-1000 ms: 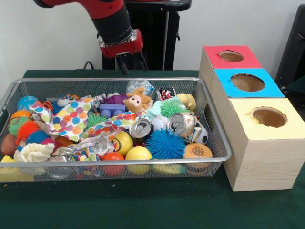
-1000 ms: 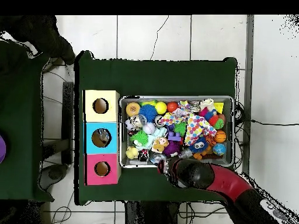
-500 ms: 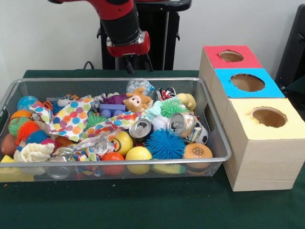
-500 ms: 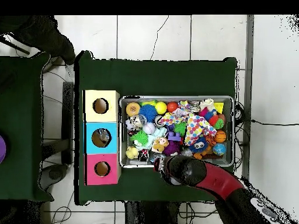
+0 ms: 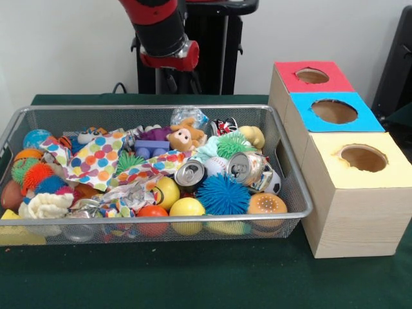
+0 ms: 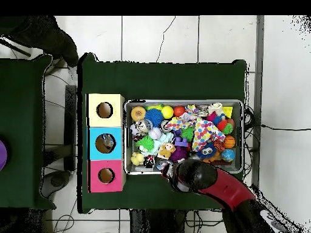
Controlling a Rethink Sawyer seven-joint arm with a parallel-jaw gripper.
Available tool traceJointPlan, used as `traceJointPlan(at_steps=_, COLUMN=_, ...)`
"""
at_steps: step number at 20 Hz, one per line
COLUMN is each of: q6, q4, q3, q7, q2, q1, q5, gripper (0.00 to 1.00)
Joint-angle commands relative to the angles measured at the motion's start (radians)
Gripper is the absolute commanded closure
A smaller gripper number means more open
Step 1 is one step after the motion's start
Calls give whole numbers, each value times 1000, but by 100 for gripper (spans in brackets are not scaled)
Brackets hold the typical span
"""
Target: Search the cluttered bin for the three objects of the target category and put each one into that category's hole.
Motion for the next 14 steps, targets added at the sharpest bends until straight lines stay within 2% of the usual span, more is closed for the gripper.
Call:
traceJointPlan(at_steps=1, q6=195, q4=-124, q3=-79, q7=270, q2=-80, q1=36, q5=106, gripper=0)
traceJointPlan(at_steps=7, q6=217, q4=-165, q3=-113, q7=285, q2=-71, q1=81, q5=111, gripper=0)
traceJointPlan(at_steps=14, q6=154, q4=-218, q3=-139, q7=268, q2=13, q1=113, q5=120, gripper=0)
